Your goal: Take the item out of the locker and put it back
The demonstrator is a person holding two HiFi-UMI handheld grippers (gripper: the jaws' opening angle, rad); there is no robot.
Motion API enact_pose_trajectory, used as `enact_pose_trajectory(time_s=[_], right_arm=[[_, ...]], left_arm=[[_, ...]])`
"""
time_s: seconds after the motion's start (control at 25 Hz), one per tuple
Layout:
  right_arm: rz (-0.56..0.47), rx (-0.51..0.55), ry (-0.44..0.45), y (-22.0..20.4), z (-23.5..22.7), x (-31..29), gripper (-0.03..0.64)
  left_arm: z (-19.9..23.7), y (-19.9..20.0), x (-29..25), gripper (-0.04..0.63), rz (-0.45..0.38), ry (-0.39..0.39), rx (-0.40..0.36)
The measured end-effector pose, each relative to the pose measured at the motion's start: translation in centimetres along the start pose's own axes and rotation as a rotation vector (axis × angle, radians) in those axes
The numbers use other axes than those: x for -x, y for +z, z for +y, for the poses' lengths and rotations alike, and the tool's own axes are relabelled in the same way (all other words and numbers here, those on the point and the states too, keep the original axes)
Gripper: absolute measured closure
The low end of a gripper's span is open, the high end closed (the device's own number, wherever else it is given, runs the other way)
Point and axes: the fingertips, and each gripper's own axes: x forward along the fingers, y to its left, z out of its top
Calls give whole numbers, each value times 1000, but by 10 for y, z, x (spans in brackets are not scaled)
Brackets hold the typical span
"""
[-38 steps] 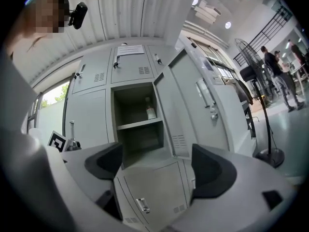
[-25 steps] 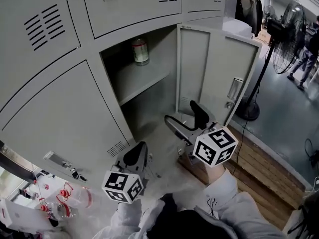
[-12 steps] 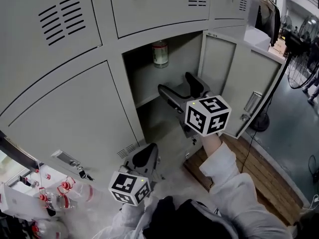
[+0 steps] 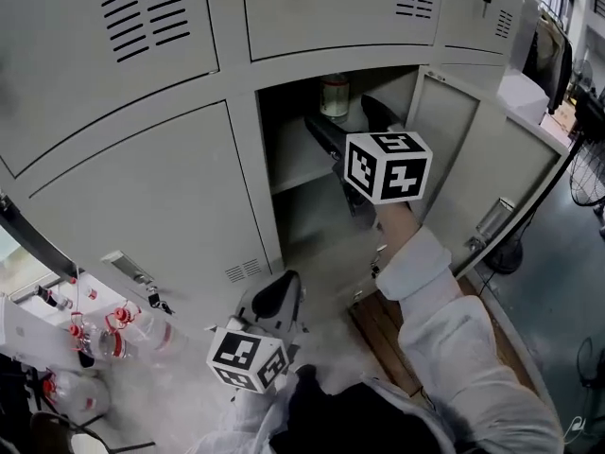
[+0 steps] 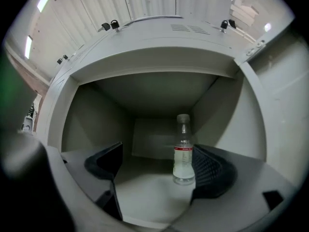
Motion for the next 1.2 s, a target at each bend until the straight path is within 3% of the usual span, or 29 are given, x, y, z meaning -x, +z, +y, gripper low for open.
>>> enact_pose_trajectory(time_s=[0.24,0.48,0.64,0.92,1.2], right_arm=[[34,26,-61,1,-16,-42,169],[33,-42,-174,4,-44,-76,169],[31,-3,-274,2,-58,-86,169],[24,131,-371,3,-63,-104,169],[37,161,-434,2,-68,-120,169]], left_arm=[[6,5,8,581,-32,70,8],[19,9,15,580,-40,116,29],[24,11,16,581,-48,127,37],[33,13,15,581,-57,136,50],[43,16,17,580,-67,146,65]])
